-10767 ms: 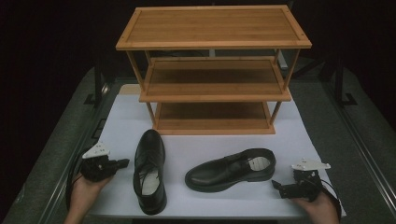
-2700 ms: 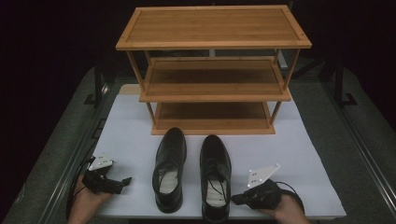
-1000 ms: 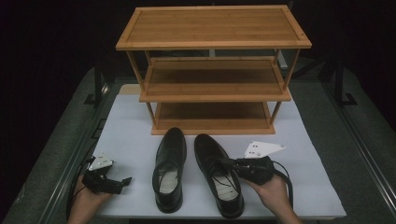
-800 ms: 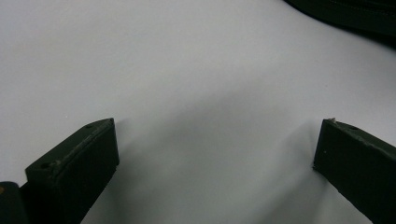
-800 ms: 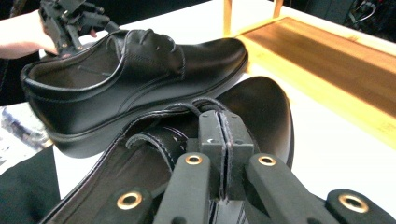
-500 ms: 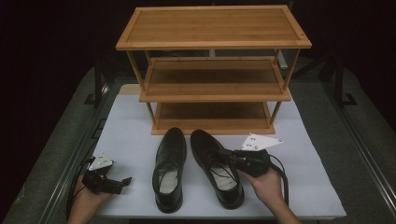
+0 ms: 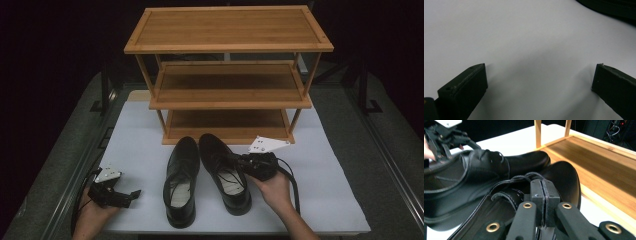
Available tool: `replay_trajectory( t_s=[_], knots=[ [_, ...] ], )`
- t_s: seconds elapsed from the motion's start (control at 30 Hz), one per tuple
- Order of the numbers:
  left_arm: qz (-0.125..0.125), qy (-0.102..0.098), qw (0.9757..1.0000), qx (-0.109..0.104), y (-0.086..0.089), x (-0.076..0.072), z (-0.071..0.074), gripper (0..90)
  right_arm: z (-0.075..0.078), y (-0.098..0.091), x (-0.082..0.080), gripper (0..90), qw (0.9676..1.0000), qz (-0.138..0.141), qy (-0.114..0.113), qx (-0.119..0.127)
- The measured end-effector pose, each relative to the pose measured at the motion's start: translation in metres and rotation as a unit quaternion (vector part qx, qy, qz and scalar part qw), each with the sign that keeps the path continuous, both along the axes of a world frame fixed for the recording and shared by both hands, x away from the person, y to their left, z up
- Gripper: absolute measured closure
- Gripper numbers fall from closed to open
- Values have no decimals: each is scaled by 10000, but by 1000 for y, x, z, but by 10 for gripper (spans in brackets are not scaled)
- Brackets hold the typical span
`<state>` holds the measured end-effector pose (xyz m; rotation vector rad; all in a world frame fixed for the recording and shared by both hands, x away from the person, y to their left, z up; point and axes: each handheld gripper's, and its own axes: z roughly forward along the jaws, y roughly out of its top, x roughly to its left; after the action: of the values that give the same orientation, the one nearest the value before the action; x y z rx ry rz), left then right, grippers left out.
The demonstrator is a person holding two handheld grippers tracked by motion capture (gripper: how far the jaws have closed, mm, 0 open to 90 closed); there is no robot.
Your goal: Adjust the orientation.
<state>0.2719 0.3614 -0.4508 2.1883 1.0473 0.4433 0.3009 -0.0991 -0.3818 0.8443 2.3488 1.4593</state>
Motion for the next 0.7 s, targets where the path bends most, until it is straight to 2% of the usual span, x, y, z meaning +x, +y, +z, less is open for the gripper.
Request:
replay_trajectory(
  t_s=[0.1, 0.13, 0.17, 0.2, 0.23, 0.3, 0.33, 0.37, 0.57, 0.67, 0.7],
  knots=[
    [0, -4, 10000, 1, 0, 0, 0, 0, -3, -1, -2, 866, 10000, -20, -1, -94],
    [-1, -2, 10000, 2, 0, 0, 0, 0, -4, -5, -2, 824, 10000, 7, 34, -82],
    [-1, -2, 10000, 2, 0, 0, 0, 0, -4, -5, -2, 824, 10000, 7, 34, -82],
    [2, -3, 10000, -1, 0, 0, 0, 0, -3, -7, -2, 744, 9999, 29, 71, -82],
    [1, -5, 10000, -1, 0, 0, 0, 0, -3, -7, -3, 713, 9999, 48, 84, -137],
    [1, -6, 10000, -1, 0, 0, 0, 0, -2, -7, -4, 699, 9998, 33, 90, -171],
    [3, -7, 10000, -4, 0, 0, 0, 0, -2, -8, -4, 673, 9998, 58, 104, -166],
    [4, -12, 10000, -4, 0, 0, 0, 0, 0, -10, -5, 608, 9998, 53, 128, -136],
    [22, 6, 10000, 1, 0, 0, 1, 0, 4, -16, -7, 541, 9998, 86, 189, -39],
    [56, 20, 10000, -30, -5, -1, 6, 0, 7, -18, -8, 453, 9998, 91, 195, 20],
    [56, 20, 10000, -30, -5, -1, 6, 0, 7, -18, -8, 453, 9998, 91, 195, 20]
  ],
)
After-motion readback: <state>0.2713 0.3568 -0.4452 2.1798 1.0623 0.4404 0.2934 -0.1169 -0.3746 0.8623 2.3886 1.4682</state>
